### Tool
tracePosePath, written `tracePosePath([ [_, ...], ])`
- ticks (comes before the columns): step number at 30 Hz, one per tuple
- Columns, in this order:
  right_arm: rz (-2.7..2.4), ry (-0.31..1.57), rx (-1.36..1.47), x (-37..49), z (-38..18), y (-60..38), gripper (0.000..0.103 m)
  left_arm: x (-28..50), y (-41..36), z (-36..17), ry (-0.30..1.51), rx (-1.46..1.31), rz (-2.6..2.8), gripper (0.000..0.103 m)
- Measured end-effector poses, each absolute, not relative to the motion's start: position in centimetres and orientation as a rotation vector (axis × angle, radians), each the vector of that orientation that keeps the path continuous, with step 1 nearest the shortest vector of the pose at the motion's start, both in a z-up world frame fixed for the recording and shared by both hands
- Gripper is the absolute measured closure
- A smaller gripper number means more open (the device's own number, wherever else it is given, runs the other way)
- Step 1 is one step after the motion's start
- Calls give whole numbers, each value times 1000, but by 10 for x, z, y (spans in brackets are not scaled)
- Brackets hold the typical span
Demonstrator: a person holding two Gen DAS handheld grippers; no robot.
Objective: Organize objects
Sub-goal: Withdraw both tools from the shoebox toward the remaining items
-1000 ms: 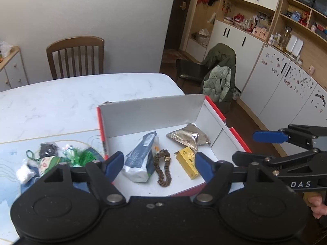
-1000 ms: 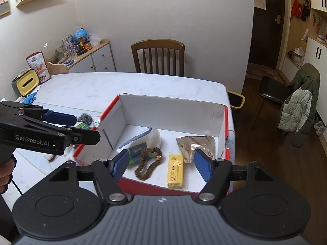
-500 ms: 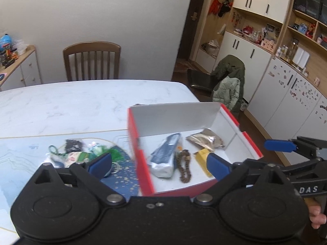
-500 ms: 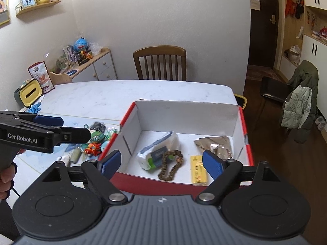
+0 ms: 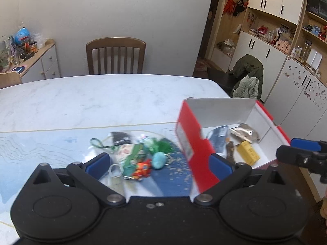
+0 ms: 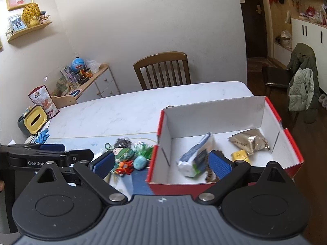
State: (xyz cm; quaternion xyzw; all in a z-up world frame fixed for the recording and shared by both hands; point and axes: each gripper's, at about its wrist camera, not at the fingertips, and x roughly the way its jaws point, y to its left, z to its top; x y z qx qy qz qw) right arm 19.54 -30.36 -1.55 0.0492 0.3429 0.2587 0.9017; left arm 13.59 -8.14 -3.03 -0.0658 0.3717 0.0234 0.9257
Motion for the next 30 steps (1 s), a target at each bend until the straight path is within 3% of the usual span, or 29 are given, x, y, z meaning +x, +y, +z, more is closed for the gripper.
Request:
tracePosePath([
  [16,560,707,-15,173,-15,-213,4,113,-15,-55,731,-84,10,0],
  [30,566,756,-87,204,-41,-145,4,111,7,-106,781,-19,-47,0],
])
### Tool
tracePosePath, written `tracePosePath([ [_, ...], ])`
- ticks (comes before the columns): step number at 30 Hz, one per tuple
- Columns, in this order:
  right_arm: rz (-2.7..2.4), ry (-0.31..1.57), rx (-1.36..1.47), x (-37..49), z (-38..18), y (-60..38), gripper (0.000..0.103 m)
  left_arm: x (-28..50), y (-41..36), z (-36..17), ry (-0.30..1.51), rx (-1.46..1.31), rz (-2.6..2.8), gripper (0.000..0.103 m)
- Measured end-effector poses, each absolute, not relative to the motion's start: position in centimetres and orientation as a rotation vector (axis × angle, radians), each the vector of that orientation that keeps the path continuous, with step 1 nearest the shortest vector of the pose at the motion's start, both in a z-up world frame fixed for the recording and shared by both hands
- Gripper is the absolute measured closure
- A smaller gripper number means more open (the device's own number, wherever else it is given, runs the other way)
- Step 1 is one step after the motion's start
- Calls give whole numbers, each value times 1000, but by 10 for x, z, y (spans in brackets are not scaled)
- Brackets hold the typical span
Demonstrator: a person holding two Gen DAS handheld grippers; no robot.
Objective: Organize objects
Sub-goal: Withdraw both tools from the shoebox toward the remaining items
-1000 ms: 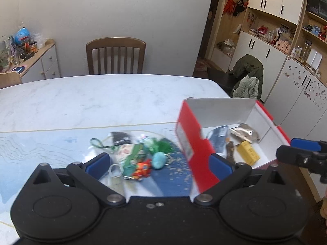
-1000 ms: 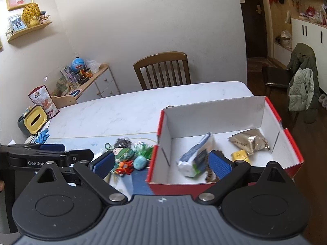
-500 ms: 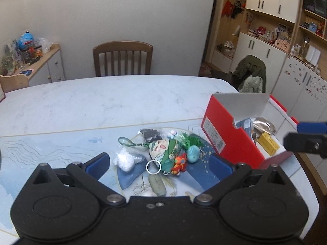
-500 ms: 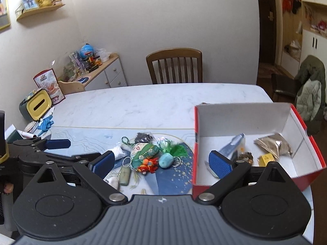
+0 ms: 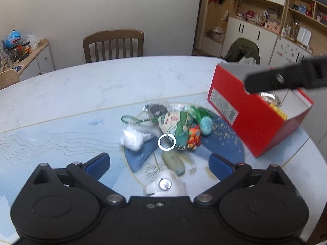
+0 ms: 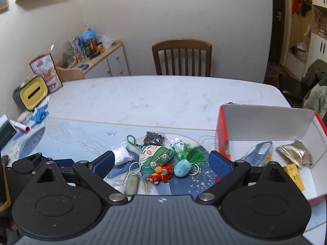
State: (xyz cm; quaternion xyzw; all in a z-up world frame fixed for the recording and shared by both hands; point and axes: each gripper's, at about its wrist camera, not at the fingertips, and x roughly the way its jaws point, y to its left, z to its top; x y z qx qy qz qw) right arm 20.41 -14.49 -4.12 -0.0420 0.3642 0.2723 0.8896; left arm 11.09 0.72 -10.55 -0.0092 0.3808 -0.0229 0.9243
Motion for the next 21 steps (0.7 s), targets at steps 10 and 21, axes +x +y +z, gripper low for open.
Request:
tracePosePath([
  [10,645,880,-174,219,-91,-103,4,115,4,-138,819,25,-109,1],
  [21,630,945,-219,241,-128,-92,12,121,5,-163,862,27,-148,5],
])
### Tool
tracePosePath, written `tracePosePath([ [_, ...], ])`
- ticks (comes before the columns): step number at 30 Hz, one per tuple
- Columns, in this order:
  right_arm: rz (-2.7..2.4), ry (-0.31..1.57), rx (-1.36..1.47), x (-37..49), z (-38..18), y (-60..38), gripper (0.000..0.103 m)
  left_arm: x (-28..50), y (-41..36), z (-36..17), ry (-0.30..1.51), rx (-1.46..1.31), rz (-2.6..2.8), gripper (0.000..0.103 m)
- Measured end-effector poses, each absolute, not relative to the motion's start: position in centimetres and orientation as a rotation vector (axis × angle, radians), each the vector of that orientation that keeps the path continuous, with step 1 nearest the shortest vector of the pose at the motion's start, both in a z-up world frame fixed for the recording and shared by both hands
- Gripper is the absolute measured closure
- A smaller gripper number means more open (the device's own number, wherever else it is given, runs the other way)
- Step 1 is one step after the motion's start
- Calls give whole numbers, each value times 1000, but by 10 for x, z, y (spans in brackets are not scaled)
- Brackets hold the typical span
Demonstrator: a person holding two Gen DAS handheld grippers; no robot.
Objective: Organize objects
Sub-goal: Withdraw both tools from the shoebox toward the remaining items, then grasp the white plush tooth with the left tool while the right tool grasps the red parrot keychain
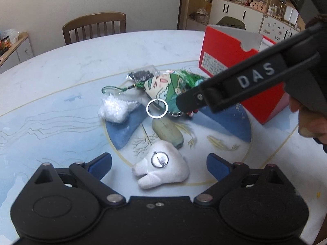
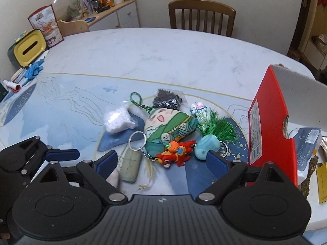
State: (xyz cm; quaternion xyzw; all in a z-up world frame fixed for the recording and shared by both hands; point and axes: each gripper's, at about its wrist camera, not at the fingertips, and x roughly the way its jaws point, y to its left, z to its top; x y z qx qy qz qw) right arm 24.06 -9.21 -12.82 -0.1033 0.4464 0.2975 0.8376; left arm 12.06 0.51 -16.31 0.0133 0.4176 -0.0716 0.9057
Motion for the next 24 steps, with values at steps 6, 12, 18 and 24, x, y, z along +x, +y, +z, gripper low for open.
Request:
tracePosePath([
  [6,626,964,-234,248,-140,-90,31,121,7,-169,878,25,-158,11],
  [12,642,961,-268,251,-146,-83,33,121,9,-171,883,27,-158,18],
  [18,630,969,-286,259,-152,-81,33,123,11,-171,890,13,-162,23],
  [24,659,988,-274,265,-157,-80,37,123,10,-172,887,17,-164,26],
])
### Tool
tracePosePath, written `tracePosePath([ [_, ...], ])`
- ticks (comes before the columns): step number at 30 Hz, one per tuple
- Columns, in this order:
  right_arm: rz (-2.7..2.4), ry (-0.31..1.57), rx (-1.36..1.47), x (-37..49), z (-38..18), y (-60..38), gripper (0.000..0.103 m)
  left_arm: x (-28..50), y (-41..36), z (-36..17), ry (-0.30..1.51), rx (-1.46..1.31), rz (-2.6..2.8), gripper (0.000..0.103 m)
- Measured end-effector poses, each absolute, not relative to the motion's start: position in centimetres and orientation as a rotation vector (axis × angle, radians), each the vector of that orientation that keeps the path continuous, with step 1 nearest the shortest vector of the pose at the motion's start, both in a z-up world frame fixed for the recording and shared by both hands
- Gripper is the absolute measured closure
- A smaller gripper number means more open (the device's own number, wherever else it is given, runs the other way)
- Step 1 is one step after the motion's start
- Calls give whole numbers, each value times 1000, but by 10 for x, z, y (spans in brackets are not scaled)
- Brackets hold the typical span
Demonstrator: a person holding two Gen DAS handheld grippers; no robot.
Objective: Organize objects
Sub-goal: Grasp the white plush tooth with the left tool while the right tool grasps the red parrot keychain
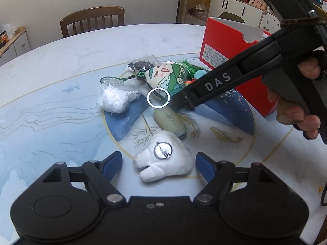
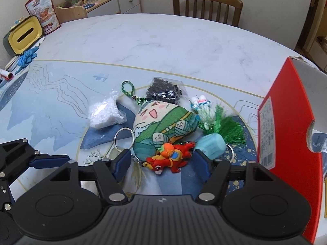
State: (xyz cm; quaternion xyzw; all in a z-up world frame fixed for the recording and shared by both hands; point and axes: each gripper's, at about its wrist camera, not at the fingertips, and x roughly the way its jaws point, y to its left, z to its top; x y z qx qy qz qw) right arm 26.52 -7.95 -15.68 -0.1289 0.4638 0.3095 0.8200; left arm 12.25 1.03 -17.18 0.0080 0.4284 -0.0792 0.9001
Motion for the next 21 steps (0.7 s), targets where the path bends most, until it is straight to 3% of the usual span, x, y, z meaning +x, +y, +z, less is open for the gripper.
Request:
tracePosePath([
  [8,661,999,-276,267,-160,-80,49,121,10,-170,882,11,-170,43],
  [14,654,994,-267,265,-157,-85,62,120,11,-168,884,-11,-171,45],
  [21,650,973,-252,261,-150,-91,85,121,9,-167,894,-21,-162,47],
])
